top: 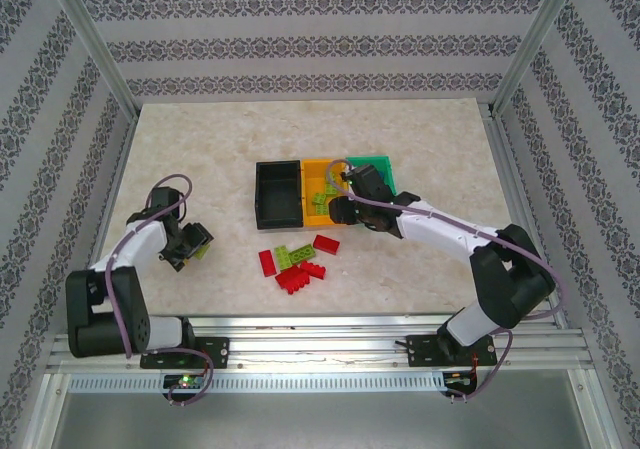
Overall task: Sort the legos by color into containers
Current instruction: Pick up the lego from the middle-left of the table.
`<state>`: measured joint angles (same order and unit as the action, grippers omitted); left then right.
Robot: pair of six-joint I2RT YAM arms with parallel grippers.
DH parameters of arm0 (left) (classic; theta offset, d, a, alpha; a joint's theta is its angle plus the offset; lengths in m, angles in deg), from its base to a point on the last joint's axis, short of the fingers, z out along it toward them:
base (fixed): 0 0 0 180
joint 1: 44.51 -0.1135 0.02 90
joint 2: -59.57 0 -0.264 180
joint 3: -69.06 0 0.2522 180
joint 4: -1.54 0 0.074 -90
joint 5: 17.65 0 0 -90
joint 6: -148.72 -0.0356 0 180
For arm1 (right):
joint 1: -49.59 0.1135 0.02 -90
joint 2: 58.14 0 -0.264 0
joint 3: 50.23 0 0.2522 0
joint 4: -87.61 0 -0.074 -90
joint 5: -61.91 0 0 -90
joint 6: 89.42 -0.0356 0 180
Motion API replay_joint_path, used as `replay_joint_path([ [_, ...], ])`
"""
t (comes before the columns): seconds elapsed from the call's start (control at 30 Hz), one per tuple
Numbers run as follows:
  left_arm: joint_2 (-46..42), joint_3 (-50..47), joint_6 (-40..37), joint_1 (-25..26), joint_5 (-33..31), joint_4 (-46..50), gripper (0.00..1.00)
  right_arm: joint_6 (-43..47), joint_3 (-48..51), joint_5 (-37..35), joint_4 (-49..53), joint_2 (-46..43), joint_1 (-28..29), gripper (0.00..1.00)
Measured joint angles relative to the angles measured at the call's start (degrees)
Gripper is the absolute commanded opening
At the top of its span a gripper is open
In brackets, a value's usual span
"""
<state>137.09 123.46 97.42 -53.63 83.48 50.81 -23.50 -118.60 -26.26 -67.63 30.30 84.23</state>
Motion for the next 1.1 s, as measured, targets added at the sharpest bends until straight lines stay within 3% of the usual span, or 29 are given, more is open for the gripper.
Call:
replay_joint_path([
  [0.33, 5.5, 2.6, 3.5, 0.0, -1.1, 0.1, 0.71, -1.2, 1.5, -0.1, -1.6, -0.5, 0.0, 0.48],
  [0.63, 7.8, 3.7, 6.4, 0.0, -1.4, 0.1, 0.51, -1.2, 1.5, -0.1, -1.7, -0.5, 0.0, 0.48],
  [0.93, 3.0, 3.7, 6.6, 0.9, 0.8, -0.3, 0.51, -1.3, 1.5, -0.1, -1.9, -0.5, 0.0, 0.48],
  [1.1, -1.8, 6.5, 6.6, 5.8, 3.7, -1.6, 0.41, -1.6, 3.0, -0.9, -2.4, -1.0, 0.0, 0.48],
])
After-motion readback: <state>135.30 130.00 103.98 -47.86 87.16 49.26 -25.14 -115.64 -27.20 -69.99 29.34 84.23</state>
